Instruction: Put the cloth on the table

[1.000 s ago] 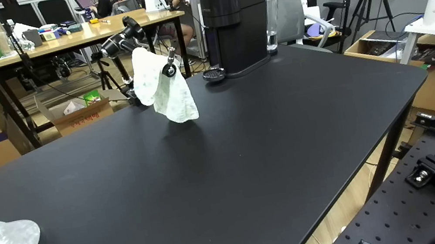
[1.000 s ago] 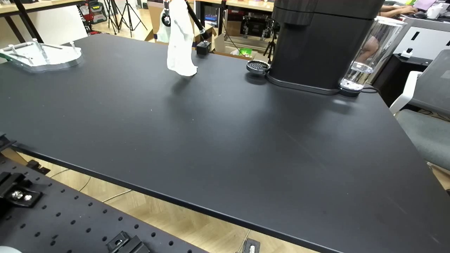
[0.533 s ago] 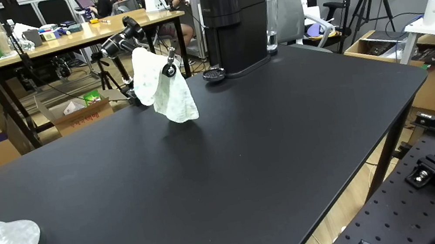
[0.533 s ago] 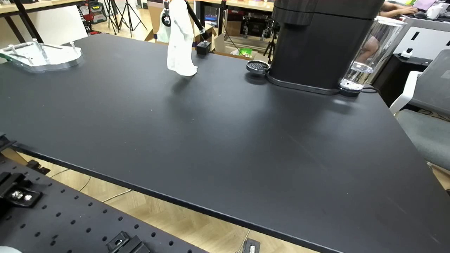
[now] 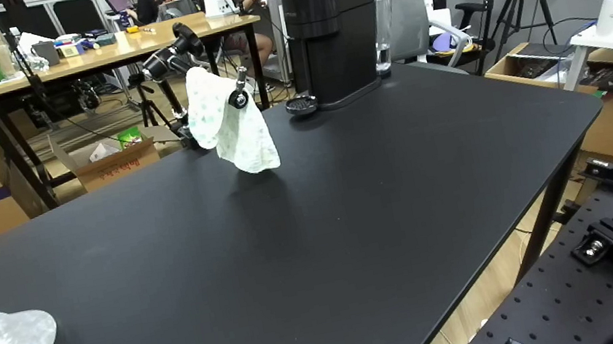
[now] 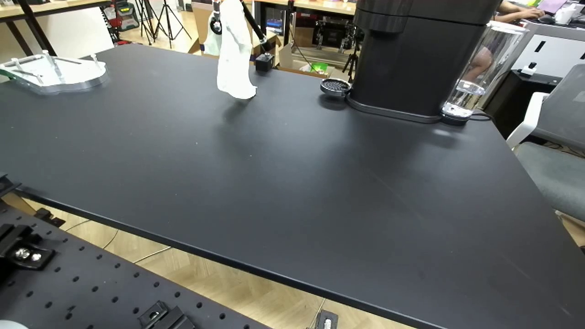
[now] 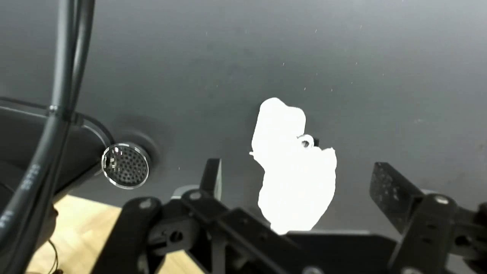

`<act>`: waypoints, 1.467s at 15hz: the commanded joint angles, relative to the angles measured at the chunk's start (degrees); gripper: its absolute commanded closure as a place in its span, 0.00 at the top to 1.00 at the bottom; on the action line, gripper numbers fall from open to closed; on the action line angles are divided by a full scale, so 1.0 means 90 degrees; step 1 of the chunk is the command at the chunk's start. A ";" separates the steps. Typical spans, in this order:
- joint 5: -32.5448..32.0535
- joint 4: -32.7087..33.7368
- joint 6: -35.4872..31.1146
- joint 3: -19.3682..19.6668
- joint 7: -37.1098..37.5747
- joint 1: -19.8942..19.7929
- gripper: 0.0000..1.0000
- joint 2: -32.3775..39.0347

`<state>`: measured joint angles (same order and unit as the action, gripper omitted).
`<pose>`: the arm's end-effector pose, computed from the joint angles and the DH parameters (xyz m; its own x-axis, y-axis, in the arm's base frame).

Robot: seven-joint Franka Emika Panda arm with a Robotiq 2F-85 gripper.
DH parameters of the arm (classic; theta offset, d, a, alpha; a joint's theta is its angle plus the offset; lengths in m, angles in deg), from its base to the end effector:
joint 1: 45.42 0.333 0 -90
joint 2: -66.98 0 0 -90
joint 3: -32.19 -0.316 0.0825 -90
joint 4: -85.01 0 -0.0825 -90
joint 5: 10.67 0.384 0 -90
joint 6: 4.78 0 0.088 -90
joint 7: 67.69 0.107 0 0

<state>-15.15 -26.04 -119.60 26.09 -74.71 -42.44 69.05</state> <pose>0.5643 0.0849 0.4668 0.9511 0.3082 0.0203 0.3061 -0.9493 0.0710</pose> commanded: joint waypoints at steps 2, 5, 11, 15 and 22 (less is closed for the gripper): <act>-0.0298 0.1021 -0.0635 -0.0029 0.0173 0.0263 1.00 0.0985; -0.0276 0.1205 -0.0819 -0.0013 0.0245 0.0390 1.00 0.1279; -0.0436 0.1344 -0.0708 0.0068 0.0225 0.0446 1.00 0.1620; -0.0362 0.1103 -0.0851 0.0032 0.0040 0.0394 1.00 0.1601; -0.0279 0.0977 -0.1119 0.0066 0.0232 0.0368 1.00 0.1705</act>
<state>-18.34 -16.59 -128.28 26.25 -74.26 -39.04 83.72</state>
